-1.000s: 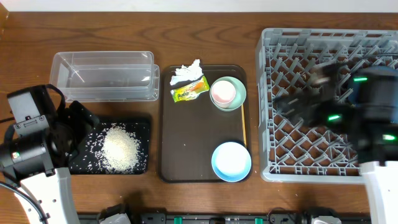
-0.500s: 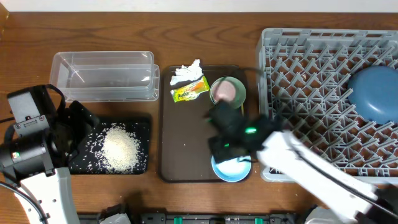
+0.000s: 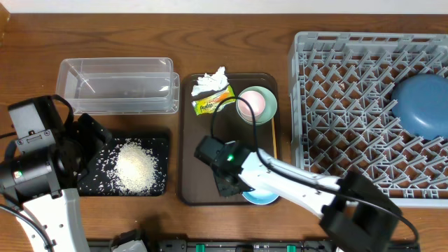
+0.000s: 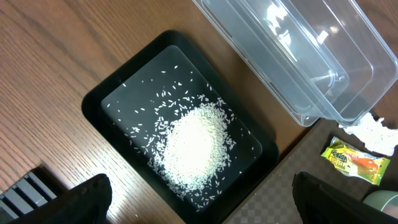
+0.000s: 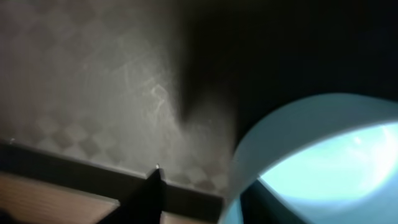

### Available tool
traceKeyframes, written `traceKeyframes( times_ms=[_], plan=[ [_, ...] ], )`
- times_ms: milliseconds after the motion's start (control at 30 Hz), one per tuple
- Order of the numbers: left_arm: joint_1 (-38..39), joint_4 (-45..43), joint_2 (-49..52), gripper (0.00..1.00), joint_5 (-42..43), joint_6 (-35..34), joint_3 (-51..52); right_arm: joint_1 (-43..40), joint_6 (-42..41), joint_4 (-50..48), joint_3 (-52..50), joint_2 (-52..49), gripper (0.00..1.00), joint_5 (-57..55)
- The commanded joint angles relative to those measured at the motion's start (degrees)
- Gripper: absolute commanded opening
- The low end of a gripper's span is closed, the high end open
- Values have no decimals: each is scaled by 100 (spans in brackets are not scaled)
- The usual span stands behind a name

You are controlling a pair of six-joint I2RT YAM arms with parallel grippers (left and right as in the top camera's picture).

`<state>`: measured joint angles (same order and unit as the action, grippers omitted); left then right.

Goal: Sort waste into correct bins and load items into the dishwasher rack
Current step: 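Reach the right gripper to the light blue bowl on the brown tray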

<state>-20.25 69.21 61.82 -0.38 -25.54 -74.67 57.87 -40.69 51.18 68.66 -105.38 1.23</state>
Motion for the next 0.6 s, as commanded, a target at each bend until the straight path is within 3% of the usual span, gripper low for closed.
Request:
traceKeyframes(
  times_ms=[0,100,367,567],
  plan=[
    [-31,17,2,95,-31,-2,-57,101,-133,-74,-2,-227,17,-142],
    [-31,17,2,95,-31,-4,-57,109,-170,-105,28,-201,3,-142],
    [-31,17,2,95,-31,-4,-57,74,144,538,960,227,1,-76],
    [-31,17,2,95,-31,-2,-57,-485,1272,1143,2096,992,1,-4]
  ],
)
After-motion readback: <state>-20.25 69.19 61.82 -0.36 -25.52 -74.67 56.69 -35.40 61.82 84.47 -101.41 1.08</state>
